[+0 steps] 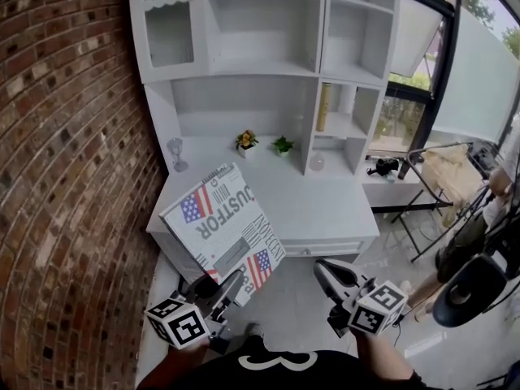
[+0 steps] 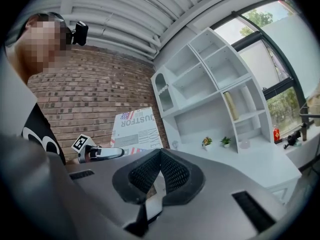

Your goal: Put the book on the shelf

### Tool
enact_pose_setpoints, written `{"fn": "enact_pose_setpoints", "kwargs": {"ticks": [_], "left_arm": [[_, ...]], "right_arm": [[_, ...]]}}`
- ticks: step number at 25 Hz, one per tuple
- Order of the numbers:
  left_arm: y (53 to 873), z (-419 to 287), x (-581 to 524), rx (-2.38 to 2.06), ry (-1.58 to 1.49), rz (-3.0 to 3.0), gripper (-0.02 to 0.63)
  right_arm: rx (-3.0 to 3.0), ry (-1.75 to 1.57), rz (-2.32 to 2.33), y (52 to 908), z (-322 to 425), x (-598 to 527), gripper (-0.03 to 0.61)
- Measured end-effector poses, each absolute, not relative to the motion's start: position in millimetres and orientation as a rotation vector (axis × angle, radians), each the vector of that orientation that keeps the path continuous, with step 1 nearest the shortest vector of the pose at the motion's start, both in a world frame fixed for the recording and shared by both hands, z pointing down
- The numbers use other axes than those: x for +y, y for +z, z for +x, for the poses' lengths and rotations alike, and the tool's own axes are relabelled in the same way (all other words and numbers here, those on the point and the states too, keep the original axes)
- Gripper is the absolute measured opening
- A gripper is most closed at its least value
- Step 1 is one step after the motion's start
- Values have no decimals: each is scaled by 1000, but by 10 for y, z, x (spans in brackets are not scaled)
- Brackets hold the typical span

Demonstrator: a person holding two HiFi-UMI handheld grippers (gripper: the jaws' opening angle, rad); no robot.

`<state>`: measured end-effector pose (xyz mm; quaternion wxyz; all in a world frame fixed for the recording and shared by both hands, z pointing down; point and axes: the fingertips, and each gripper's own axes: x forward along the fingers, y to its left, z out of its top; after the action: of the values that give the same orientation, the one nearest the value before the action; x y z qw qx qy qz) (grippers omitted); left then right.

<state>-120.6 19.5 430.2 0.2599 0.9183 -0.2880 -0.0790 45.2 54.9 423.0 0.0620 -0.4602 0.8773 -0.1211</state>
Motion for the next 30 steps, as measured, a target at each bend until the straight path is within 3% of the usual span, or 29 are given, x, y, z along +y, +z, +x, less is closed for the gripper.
{"fn": "enact_pose_setpoints", "kwargs": {"ticks": [16, 30], "left_arm": [[4141, -1030, -1916, -743, -171, 2480, 149], [3996, -1029, -2629, -766, -160, 2543, 149]], "right_arm": [[2619, -408, -1442, 4039, 629, -1537, 11], [2615, -355, -1403, 3966, 558, -2221, 11]]}}
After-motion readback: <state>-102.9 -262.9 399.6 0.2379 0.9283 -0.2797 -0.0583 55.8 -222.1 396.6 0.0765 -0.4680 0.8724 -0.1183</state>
